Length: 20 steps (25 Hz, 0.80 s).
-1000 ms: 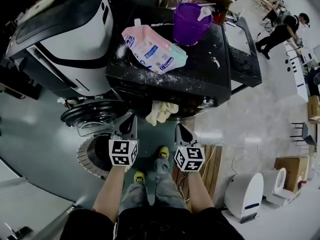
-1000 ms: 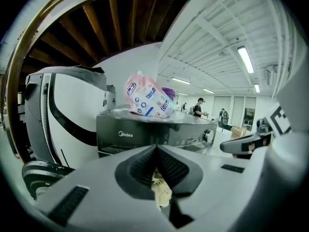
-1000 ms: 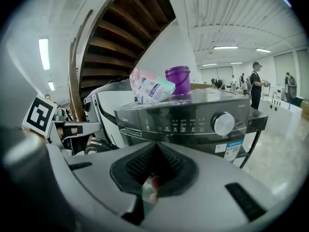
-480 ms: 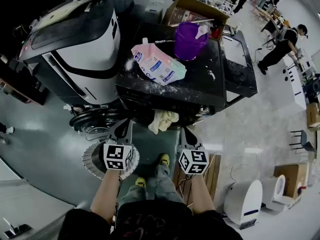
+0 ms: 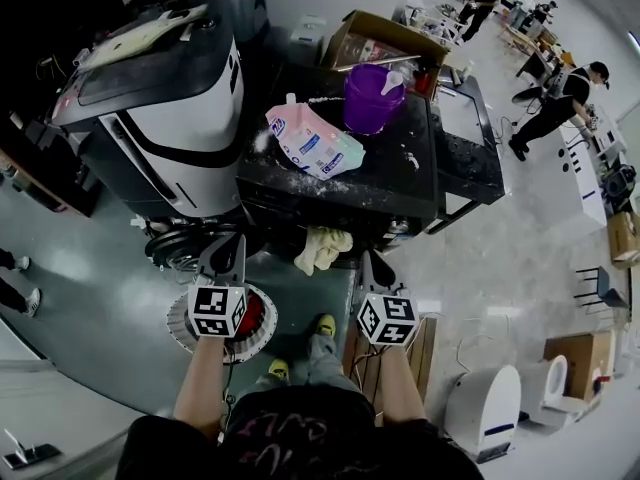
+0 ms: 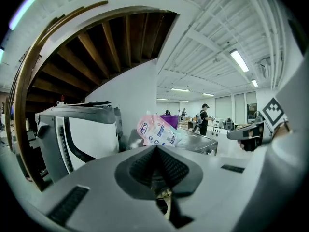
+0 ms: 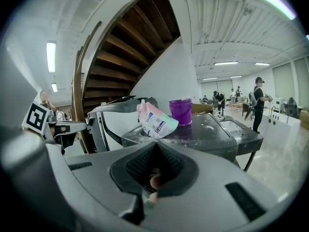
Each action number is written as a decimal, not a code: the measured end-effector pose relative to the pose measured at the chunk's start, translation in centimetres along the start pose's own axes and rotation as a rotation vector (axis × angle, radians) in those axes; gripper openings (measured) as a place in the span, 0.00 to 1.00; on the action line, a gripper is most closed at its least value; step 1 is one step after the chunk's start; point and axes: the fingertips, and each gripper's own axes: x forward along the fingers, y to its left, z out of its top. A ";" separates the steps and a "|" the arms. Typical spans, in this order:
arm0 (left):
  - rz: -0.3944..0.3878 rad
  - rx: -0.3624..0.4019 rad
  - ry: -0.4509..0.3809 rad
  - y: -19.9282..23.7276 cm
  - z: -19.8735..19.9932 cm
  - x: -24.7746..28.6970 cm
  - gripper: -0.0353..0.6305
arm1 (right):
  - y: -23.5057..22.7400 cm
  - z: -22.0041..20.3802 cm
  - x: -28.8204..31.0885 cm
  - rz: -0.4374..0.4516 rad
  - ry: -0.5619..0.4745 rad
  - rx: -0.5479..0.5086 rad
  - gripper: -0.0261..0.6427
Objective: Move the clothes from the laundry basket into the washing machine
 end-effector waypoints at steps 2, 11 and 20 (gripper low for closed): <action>0.006 0.009 -0.008 0.4 0.9 -0.5 0.07 | 0.2 0.8 -0.4 0.008 -0.011 -0.004 0.04; 0.036 0.038 -0.057 1.5 4.7 -2.1 0.07 | 0.1 5.5 -1.7 0.020 -0.078 -0.021 0.04; 0.044 0.086 -0.118 1.4 8.0 -3.3 0.07 | 0.1 8.3 -3.4 0.015 -0.128 -0.040 0.04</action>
